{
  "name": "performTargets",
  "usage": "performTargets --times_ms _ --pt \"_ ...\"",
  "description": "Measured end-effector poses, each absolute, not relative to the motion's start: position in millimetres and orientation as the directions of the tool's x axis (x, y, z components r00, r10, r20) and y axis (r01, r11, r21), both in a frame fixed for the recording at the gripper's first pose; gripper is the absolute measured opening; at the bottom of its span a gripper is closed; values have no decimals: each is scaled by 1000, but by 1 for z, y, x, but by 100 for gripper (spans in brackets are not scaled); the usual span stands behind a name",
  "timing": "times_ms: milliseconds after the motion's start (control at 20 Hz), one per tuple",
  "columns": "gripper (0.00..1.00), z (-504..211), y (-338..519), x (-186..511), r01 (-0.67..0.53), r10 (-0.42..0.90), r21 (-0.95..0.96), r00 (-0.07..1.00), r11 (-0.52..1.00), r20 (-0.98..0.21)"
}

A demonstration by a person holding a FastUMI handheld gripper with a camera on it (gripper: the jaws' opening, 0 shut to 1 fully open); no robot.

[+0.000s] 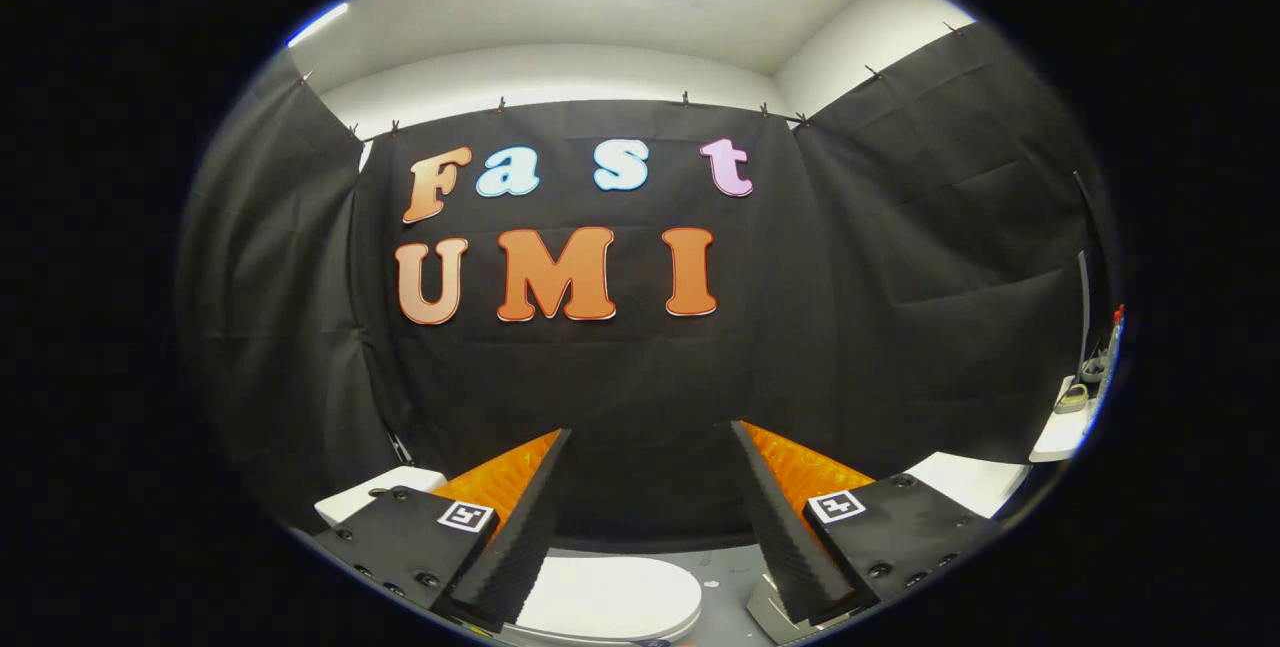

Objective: Open the toilet lid.

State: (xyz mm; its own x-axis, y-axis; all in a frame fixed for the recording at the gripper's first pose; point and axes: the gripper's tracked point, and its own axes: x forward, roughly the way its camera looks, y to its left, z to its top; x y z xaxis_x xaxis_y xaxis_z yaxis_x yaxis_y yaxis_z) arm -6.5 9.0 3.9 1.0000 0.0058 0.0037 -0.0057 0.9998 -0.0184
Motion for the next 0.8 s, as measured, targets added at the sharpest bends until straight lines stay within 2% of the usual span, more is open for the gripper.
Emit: performTargets --times_ms 800 --pt "98 -9 16 -10 -11 11 -3 999 1000 -34"
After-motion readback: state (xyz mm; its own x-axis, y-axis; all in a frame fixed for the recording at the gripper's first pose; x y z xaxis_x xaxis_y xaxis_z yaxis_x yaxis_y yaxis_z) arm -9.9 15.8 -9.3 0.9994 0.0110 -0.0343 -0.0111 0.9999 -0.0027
